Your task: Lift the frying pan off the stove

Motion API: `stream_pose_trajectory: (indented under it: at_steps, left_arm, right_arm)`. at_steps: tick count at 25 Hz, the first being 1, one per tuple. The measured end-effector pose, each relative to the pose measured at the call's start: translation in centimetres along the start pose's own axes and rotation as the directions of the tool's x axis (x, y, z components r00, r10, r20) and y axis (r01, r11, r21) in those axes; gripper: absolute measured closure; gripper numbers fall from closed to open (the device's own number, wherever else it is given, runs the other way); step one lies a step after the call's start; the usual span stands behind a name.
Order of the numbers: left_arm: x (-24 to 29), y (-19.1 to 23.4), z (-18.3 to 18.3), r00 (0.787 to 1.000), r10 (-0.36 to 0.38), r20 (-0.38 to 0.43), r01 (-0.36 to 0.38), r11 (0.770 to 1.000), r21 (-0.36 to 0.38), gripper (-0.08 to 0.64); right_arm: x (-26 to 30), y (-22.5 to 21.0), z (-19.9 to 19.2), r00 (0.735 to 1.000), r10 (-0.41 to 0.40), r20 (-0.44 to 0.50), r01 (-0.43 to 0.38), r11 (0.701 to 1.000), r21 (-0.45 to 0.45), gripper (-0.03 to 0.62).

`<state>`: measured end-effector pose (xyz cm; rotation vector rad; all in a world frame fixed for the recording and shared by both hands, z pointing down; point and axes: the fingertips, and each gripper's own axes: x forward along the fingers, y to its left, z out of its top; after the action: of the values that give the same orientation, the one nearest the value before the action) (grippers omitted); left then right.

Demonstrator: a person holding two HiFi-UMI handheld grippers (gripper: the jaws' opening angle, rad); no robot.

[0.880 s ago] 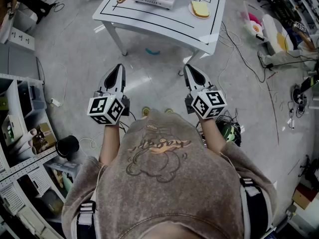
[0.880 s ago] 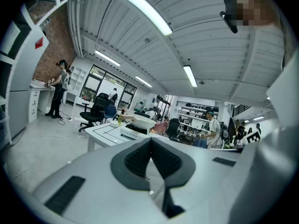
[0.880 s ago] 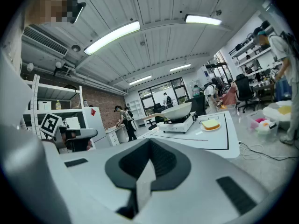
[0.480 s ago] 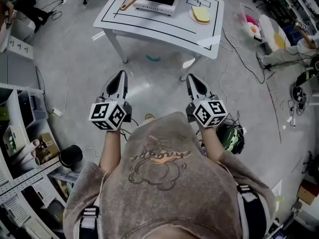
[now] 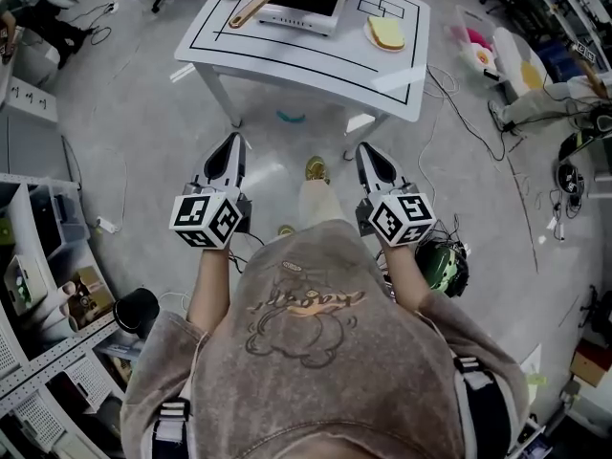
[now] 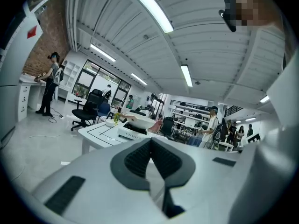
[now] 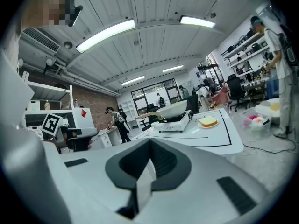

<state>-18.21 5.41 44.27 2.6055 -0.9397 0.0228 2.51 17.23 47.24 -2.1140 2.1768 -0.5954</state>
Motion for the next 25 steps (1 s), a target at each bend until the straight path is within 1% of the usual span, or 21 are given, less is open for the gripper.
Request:
stream_pose_trajectory:
  at_steps: [5,10,18,25]
  left_arm:
    - [2.3,1.3,0.4,1.000,0.004,0.002,-0.004,1.000,0.004,0.552]
    - [5.4,2.1,1.3,1.000,0.014,-0.007,-0.014,1.000,0.005,0.552]
    - [10.8,3.8,4.5,0.999,0.033,0.007,-0.033,0.999,0.015,0.552]
    - [15.8,4.0,7.2,0.998,0.059,0.028,-0.059,0.998,0.019,0.552]
  right_arm:
    - [2.4,-1.4,0.6,1.000,-0.005,0.015,0.005,1.000,0.003,0.601]
    - [5.6,-2.8,1.8,1.000,0.013,0.010,-0.014,1.000,0.016,0.601]
    - [11.4,-5.6,5.0,0.999,0.043,0.004,-0.043,0.999,0.021,0.601]
    - [16.1,-7.6,8.1,0.994,0.105,-0.011,-0.105,0.994,0.011,0.601]
